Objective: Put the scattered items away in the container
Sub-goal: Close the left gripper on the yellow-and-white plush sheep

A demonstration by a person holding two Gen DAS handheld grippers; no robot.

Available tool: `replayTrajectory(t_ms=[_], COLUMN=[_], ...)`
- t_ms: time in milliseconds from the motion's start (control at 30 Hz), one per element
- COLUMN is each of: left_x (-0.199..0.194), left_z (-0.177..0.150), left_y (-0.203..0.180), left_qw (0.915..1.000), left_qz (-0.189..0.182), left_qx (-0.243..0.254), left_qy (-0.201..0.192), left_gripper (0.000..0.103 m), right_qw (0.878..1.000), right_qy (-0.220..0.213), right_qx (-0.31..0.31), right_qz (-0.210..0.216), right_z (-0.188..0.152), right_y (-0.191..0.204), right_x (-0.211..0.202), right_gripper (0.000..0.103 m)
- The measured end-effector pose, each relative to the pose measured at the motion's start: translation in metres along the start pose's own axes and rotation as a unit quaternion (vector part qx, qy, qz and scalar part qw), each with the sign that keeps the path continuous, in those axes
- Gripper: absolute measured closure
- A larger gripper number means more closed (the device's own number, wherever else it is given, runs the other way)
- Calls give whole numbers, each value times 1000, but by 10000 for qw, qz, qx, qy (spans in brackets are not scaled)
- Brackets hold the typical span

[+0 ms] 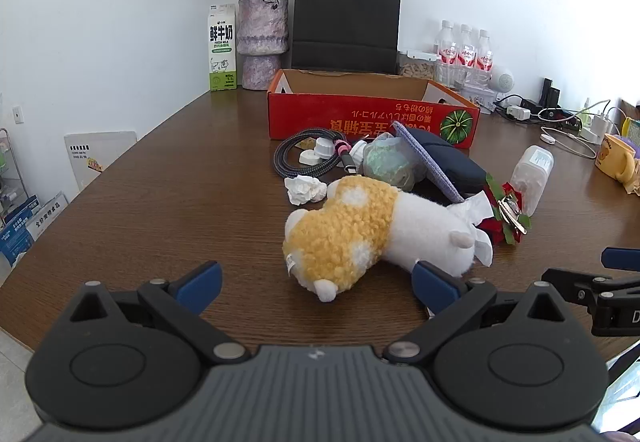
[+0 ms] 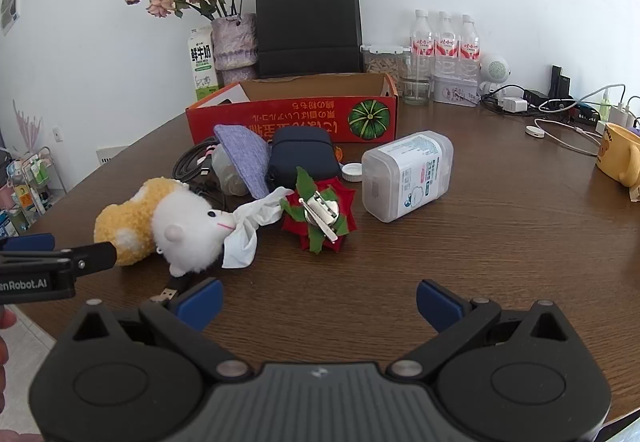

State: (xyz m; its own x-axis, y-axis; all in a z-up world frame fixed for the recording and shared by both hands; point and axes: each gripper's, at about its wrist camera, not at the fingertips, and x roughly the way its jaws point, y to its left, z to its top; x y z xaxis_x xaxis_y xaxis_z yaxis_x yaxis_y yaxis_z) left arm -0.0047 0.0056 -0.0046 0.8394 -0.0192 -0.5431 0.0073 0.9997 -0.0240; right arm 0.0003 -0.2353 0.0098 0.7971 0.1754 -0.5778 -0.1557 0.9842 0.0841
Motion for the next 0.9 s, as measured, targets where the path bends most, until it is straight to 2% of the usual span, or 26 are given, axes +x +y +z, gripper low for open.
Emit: replayTrajectory(t_ms=[500,767,900], left_x=[10,24,36], left_z=[1,7,10], left_y=[4,1,1], left_qw=[9999,9990,9975], left_qz=[60,196,104], left_qx=[7,405,673], left_qy=[99,80,194], left_gripper=[0,0,0], right_qw=[10000,9998,9997], right_qy=[68,157,209], right_qx=[58,93,140], right_qz=[0,-29,-63], right_z=[-3,1,3], right_y=[-2,-6,-8], right_x=[6,14,21], right_gripper=[0,0,0])
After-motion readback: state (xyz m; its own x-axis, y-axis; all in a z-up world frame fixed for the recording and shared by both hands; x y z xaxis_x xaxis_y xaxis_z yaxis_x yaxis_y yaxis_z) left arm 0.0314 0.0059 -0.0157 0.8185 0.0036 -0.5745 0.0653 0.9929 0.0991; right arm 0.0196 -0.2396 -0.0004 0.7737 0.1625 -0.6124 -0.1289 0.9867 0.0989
